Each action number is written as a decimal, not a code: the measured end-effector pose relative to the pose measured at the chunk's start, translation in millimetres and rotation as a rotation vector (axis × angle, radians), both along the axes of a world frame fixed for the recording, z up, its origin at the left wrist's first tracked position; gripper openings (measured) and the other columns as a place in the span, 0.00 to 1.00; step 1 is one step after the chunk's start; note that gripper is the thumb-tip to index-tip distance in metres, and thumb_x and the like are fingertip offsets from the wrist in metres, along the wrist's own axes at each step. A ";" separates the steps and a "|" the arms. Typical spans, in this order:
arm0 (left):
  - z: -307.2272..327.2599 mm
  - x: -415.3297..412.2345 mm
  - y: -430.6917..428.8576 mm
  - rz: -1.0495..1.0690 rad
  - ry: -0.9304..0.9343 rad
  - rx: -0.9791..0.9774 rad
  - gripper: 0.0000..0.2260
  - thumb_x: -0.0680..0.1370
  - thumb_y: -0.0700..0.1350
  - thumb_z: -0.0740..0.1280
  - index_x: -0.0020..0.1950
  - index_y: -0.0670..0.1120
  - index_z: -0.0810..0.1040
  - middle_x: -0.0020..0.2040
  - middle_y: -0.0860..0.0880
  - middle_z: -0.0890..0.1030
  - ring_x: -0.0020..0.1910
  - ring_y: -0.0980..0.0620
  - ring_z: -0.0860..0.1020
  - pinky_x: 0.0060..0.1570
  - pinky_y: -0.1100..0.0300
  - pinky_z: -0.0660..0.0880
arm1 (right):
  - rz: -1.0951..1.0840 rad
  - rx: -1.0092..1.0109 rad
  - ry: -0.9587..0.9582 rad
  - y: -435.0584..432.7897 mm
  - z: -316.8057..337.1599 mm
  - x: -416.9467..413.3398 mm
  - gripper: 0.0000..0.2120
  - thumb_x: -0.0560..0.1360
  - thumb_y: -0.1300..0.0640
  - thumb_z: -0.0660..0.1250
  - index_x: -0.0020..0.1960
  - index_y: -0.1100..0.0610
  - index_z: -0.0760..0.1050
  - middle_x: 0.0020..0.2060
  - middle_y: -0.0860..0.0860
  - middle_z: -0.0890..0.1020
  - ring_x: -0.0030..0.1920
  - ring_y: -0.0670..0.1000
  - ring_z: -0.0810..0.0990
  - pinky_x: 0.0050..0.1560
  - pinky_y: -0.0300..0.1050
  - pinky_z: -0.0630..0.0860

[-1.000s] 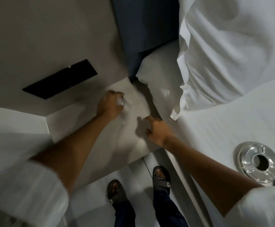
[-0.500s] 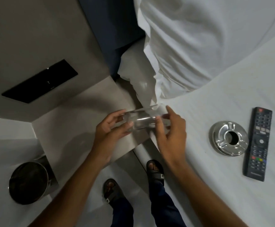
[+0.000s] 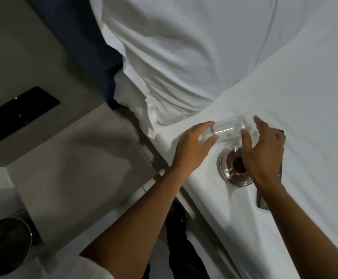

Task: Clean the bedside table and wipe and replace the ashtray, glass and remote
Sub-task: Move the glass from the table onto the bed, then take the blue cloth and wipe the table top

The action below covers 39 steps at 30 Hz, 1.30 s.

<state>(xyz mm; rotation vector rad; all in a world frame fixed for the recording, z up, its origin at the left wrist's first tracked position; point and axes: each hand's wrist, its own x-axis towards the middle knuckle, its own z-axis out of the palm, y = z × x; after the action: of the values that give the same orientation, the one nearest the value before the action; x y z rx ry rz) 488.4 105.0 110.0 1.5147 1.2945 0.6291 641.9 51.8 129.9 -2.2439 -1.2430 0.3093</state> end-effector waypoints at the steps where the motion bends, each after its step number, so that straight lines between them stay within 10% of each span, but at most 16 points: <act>1: -1.9 1.1 -0.5 -0.002 0.031 0.035 0.18 0.75 0.49 0.71 0.65 0.52 0.77 0.65 0.52 0.78 0.63 0.57 0.74 0.66 0.58 0.70 | 0.009 -0.004 -0.009 -0.2 1.5 2.0 0.21 0.79 0.51 0.62 0.70 0.57 0.69 0.64 0.54 0.77 0.66 0.58 0.67 0.66 0.54 0.64; 8: 0.4 -49.4 -36.9 0.196 0.284 0.280 0.19 0.76 0.46 0.68 0.66 0.49 0.76 0.62 0.51 0.80 0.64 0.51 0.73 0.65 0.56 0.67 | 0.066 0.100 -0.062 -8.1 22.9 -34.0 0.19 0.75 0.56 0.66 0.65 0.58 0.71 0.58 0.57 0.78 0.61 0.59 0.71 0.64 0.55 0.66; 15: -7.6 -169.0 -136.6 0.439 0.540 0.080 0.19 0.72 0.45 0.67 0.63 0.49 0.77 0.57 0.48 0.82 0.58 0.43 0.78 0.55 0.47 0.74 | 0.561 -0.177 0.158 -57.7 12.1 -146.1 0.20 0.71 0.57 0.63 0.63 0.57 0.72 0.56 0.56 0.78 0.61 0.58 0.67 0.62 0.51 0.68; 19: -4.6 -258.0 -212.9 0.656 0.644 -0.043 0.20 0.72 0.48 0.63 0.63 0.51 0.77 0.59 0.49 0.81 0.60 0.45 0.77 0.60 0.48 0.70 | 0.757 -0.450 0.311 -95.0 8.8 -232.2 0.32 0.74 0.59 0.66 0.75 0.51 0.57 0.64 0.55 0.72 0.64 0.55 0.68 0.58 0.52 0.71; 23: 11.8 -330.1 -288.2 0.880 0.722 -0.103 0.19 0.74 0.47 0.65 0.65 0.52 0.74 0.63 0.50 0.79 0.68 0.45 0.70 0.64 0.44 0.68 | 0.980 -0.507 0.372 -136.1 6.7 -309.3 0.37 0.76 0.56 0.67 0.77 0.47 0.49 0.62 0.51 0.74 0.46 0.45 0.73 0.47 0.39 0.70; 34: 117.7 -455.4 -496.8 1.336 0.928 0.113 0.15 0.78 0.44 0.64 0.64 0.46 0.73 0.59 0.45 0.79 0.62 0.47 0.74 0.64 0.55 0.65 | 1.542 -0.545 0.452 -289.3 53.0 -513.6 0.15 0.77 0.44 0.63 0.60 0.51 0.75 0.41 0.45 0.81 0.44 0.47 0.79 0.47 0.48 0.78; 39: 131.6 -497.6 -574.5 1.541 0.999 -0.024 0.18 0.76 0.39 0.66 0.66 0.44 0.72 0.62 0.41 0.76 0.62 0.46 0.69 0.61 0.54 0.65 | 1.613 -0.666 0.567 -353.7 80.1 -588.9 0.19 0.75 0.41 0.65 0.60 0.52 0.76 0.49 0.48 0.84 0.49 0.46 0.82 0.52 0.42 0.78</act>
<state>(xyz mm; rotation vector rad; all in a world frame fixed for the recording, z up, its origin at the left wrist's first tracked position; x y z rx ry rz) -9.2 -469.4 241.6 0.4373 3.2200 0.7240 52.9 -301.8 210.1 -0.7606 -2.4607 1.9354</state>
